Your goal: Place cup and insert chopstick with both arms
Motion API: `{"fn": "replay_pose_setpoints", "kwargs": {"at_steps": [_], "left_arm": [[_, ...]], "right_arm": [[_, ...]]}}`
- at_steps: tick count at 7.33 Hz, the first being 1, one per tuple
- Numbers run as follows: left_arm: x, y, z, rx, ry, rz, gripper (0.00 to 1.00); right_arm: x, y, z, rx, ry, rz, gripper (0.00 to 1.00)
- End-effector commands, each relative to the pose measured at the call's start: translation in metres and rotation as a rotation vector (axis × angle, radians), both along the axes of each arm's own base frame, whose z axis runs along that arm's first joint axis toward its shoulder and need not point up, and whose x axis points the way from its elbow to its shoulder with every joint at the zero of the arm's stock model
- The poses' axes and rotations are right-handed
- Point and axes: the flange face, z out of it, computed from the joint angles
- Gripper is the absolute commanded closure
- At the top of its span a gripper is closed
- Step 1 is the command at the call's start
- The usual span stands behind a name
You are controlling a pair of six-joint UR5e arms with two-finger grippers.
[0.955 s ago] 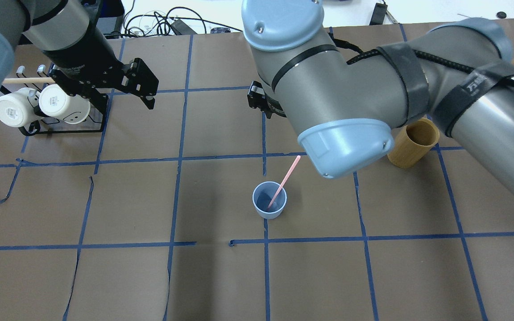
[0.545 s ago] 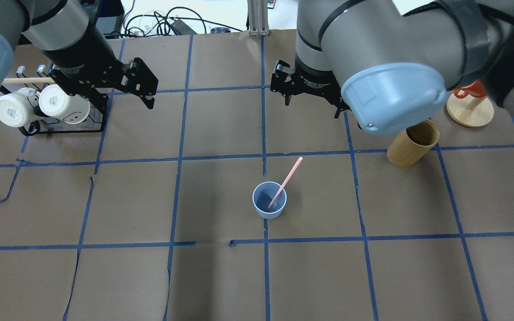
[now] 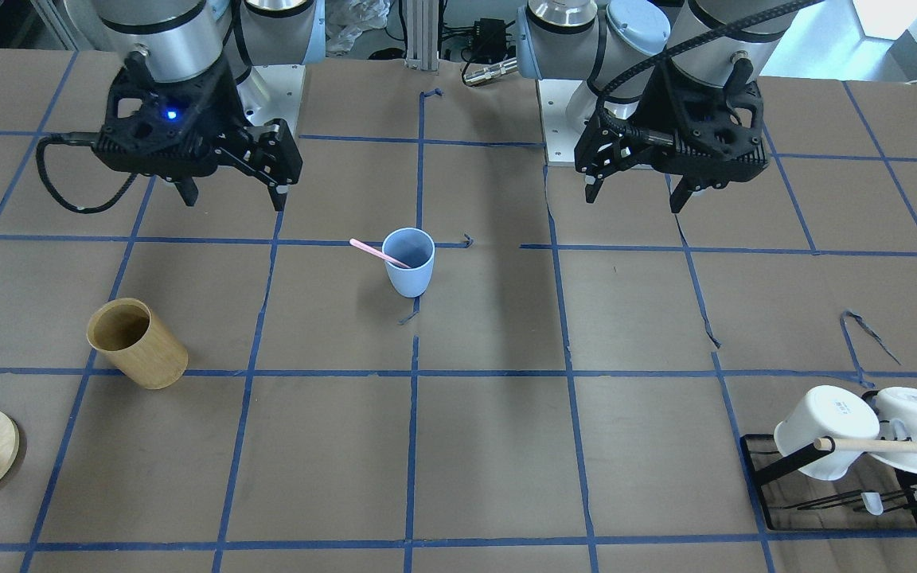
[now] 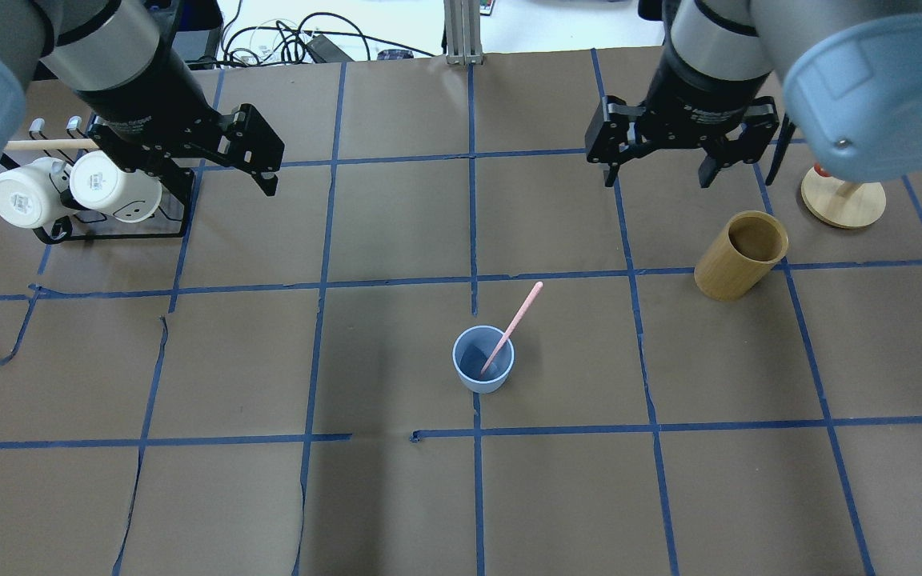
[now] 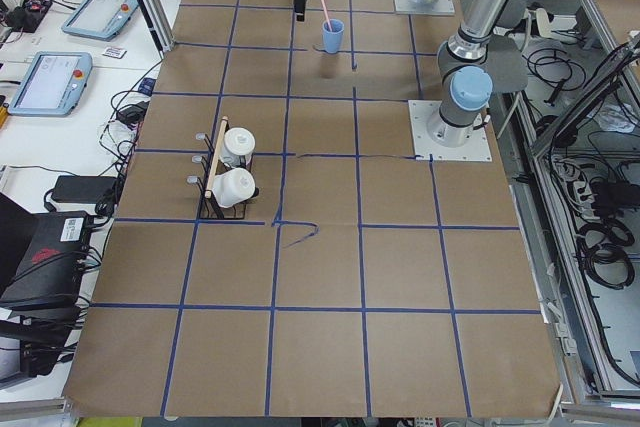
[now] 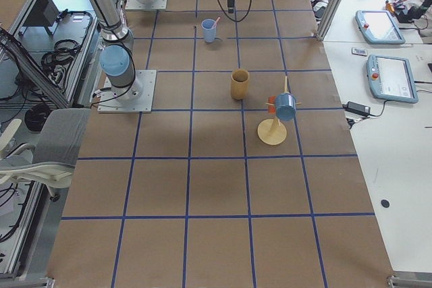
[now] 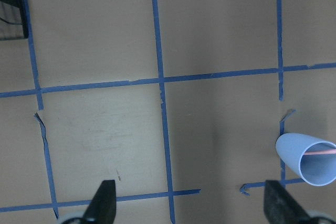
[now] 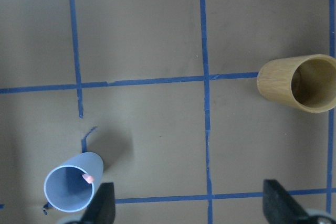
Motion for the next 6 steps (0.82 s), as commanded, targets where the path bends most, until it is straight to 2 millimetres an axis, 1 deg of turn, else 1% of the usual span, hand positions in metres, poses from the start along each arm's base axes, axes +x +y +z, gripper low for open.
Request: {"fn": "replay_pose_setpoints", "kwargs": {"at_steps": [1, 2, 4, 6], "left_arm": [[-0.0008, 0.0003, -0.0003, 0.001, 0.000, -0.002, 0.00], [-0.0008, 0.0003, -0.0003, 0.001, 0.000, 0.000, 0.00], [-0.0008, 0.0005, -0.0018, 0.004, 0.000, 0.000, 0.00], [-0.0008, 0.0010, -0.0011, 0.002, 0.000, 0.000, 0.00]], "right_arm": [[-0.0515, -0.0011, -0.0027, 0.073, 0.002, -0.029, 0.00], [-0.0551, 0.0000, -0.0069, 0.099, 0.000, -0.037, 0.00], [-0.0563, 0.0054, -0.0056, 0.122, -0.001, -0.037, 0.00], [-0.0590, 0.0087, -0.0084, 0.153, 0.006, 0.098, 0.00]]}}
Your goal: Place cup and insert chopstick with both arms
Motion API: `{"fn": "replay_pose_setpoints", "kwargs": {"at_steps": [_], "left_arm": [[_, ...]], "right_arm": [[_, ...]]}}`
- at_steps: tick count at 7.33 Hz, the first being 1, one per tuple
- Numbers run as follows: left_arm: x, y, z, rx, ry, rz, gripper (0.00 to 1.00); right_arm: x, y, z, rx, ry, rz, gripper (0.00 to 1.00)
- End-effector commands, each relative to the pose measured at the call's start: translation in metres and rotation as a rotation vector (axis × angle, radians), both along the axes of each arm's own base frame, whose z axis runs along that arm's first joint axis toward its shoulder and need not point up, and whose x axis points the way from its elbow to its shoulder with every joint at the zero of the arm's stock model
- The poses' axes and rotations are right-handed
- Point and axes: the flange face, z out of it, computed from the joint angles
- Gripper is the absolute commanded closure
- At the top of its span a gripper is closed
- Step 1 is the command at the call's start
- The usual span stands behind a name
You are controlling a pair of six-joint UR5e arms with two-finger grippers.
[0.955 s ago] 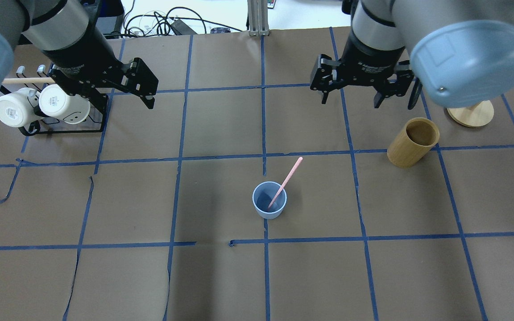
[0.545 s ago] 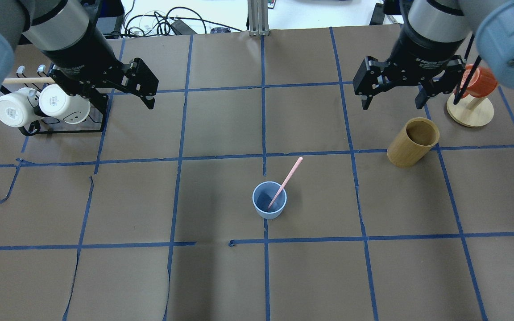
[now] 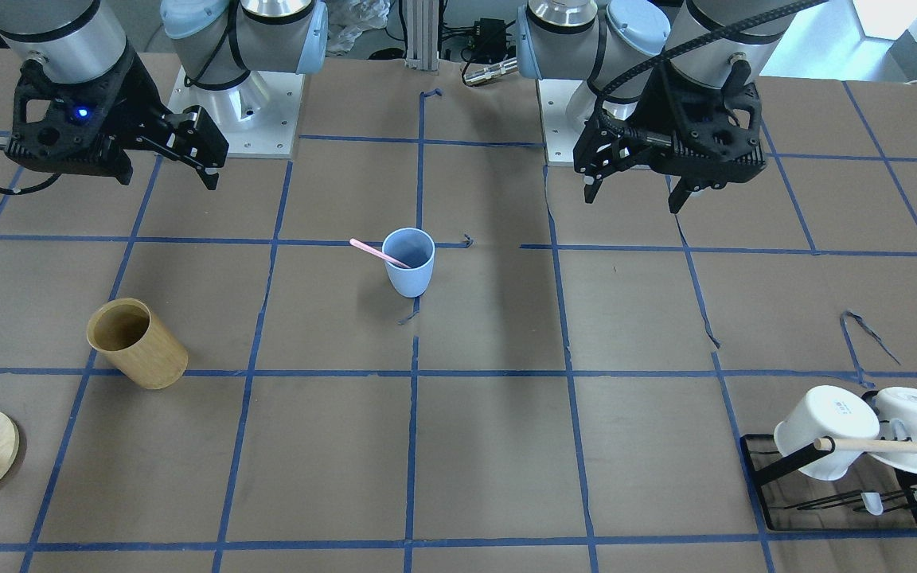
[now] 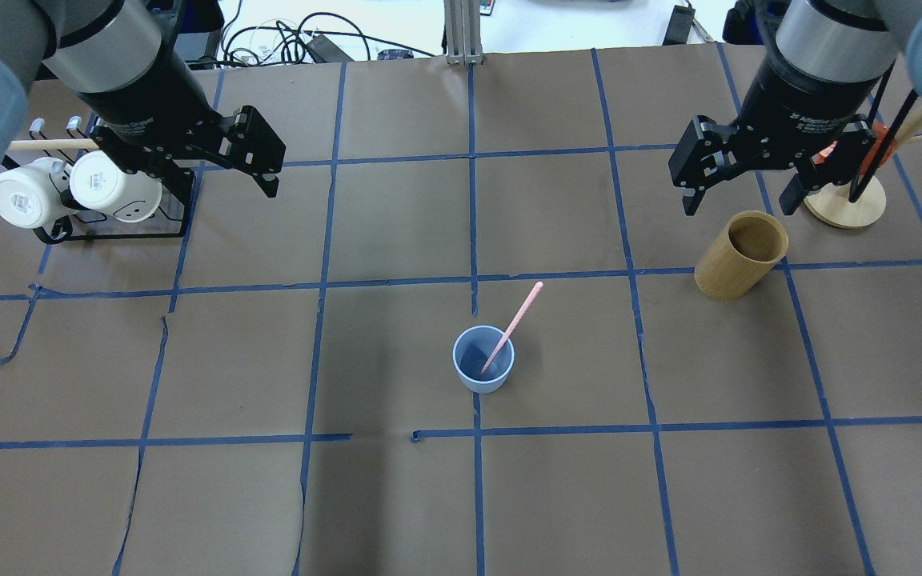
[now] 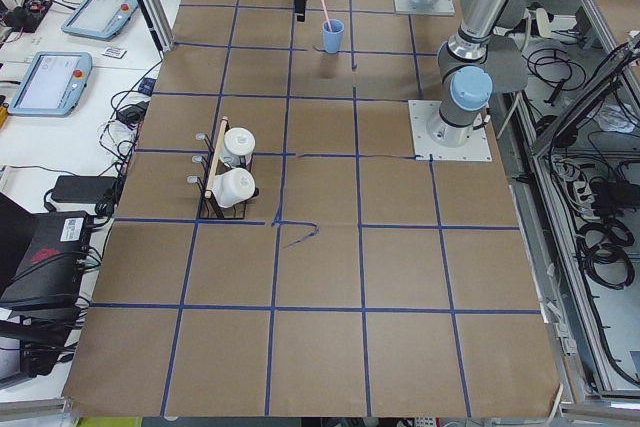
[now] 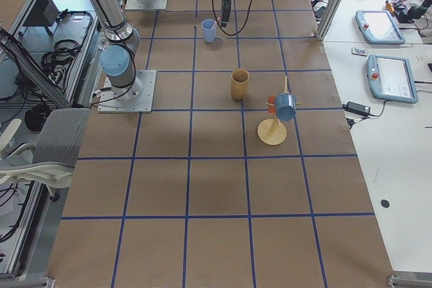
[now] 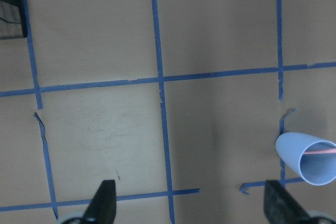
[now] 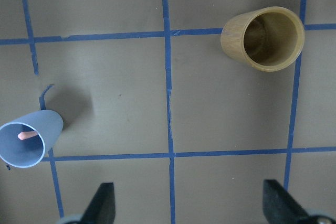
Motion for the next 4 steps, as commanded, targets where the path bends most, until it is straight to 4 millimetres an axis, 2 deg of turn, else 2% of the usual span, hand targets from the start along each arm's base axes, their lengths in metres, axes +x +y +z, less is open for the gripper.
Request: {"fn": "replay_pose_setpoints", "kwargs": {"at_steps": [1, 4], "left_arm": [[0.0000, 0.0016, 0.0010, -0.002, 0.000, 0.000, 0.00], [0.0000, 0.0025, -0.0011, 0.001, 0.000, -0.002, 0.00]], "right_arm": [[-0.0008, 0.0018, -0.0011, 0.013, -0.004, 0.074, 0.00], [0.0022, 0.0049, 0.0012, 0.007, -0.008, 0.068, 0.00]]}}
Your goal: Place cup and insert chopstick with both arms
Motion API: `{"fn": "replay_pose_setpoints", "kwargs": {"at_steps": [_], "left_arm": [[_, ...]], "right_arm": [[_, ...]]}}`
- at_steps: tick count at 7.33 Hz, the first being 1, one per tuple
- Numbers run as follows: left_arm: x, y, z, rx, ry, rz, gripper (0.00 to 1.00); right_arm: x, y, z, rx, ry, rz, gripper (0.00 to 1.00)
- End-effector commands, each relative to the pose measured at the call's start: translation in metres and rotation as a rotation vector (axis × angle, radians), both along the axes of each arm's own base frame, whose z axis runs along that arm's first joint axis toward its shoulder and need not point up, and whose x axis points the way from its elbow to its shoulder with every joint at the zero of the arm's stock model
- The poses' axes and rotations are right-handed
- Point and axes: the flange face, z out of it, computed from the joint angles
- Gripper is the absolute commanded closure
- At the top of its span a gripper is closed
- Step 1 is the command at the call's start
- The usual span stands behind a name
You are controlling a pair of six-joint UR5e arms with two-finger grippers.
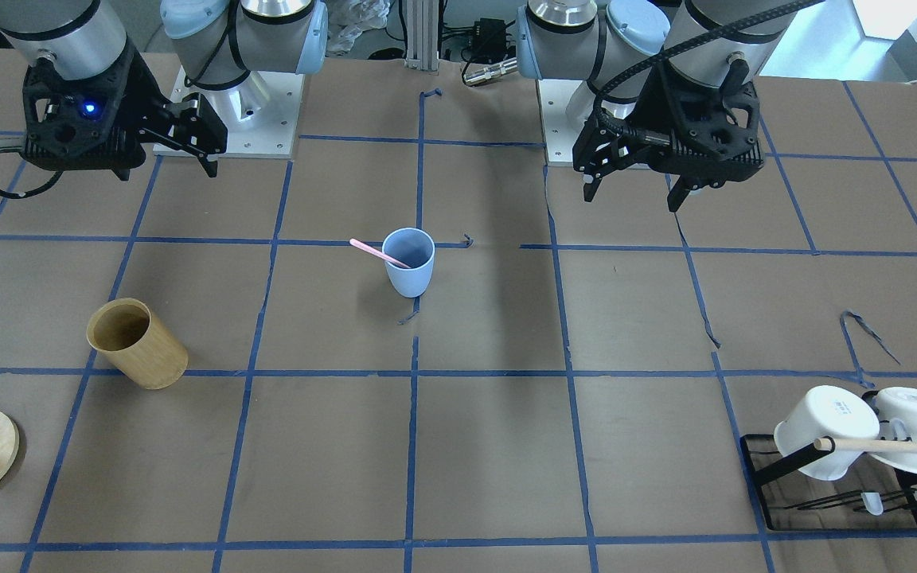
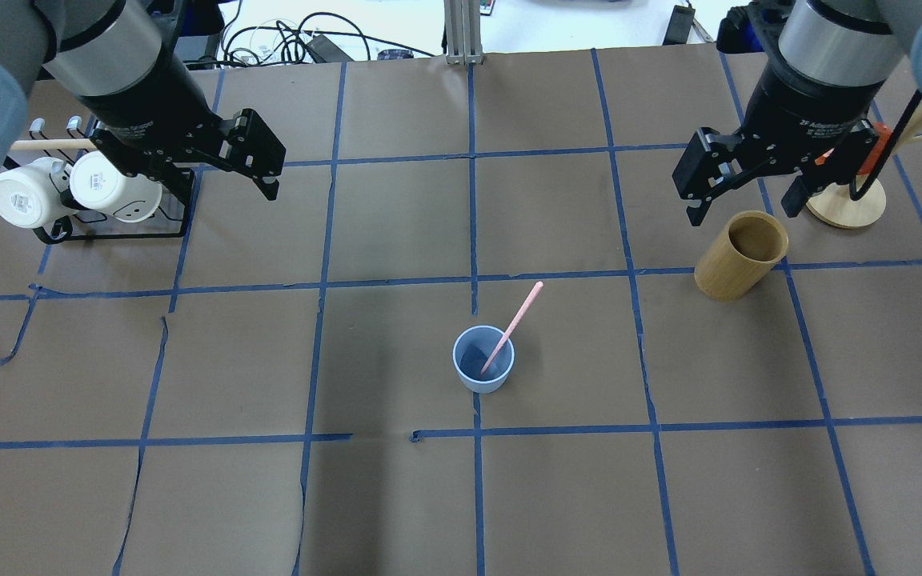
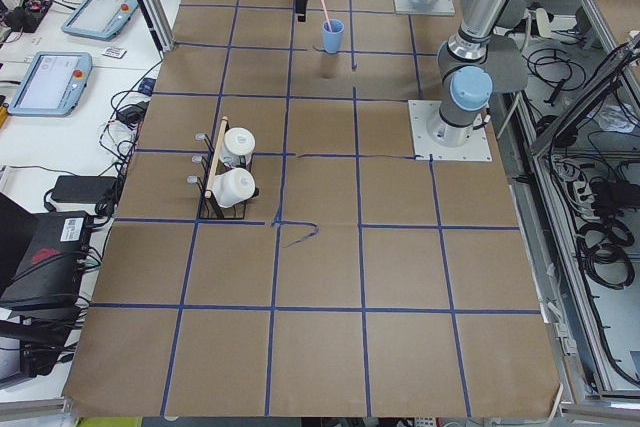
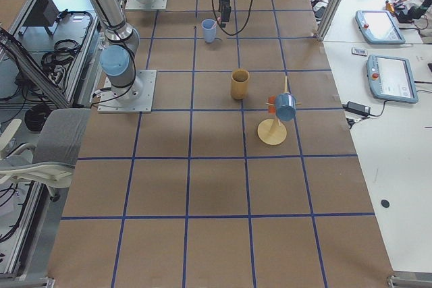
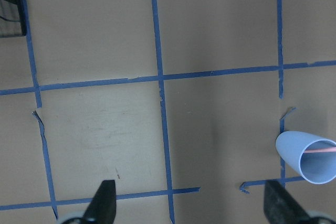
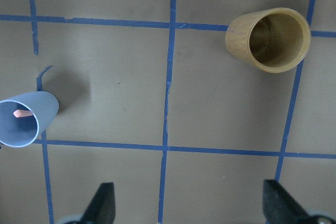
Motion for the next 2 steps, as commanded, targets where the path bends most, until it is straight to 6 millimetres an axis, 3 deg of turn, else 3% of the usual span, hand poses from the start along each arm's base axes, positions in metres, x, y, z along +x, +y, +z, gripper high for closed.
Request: {"fn": "replay_pose_setpoints", "kwargs": {"at_steps": [1, 2], "left_arm": [[0.0000, 0.0002, 0.0001, -0.001, 0.000, 0.000, 0.00], [0.0000, 0.0002, 0.0001, -0.001, 0.000, -0.001, 0.00]], "right_arm": [[0.0012, 0.0008, 0.0002, -0.001, -0.003, -0.002, 0.00], [0.0011, -0.0005, 0.0002, -0.008, -0.003, -0.002, 0.00]]}}
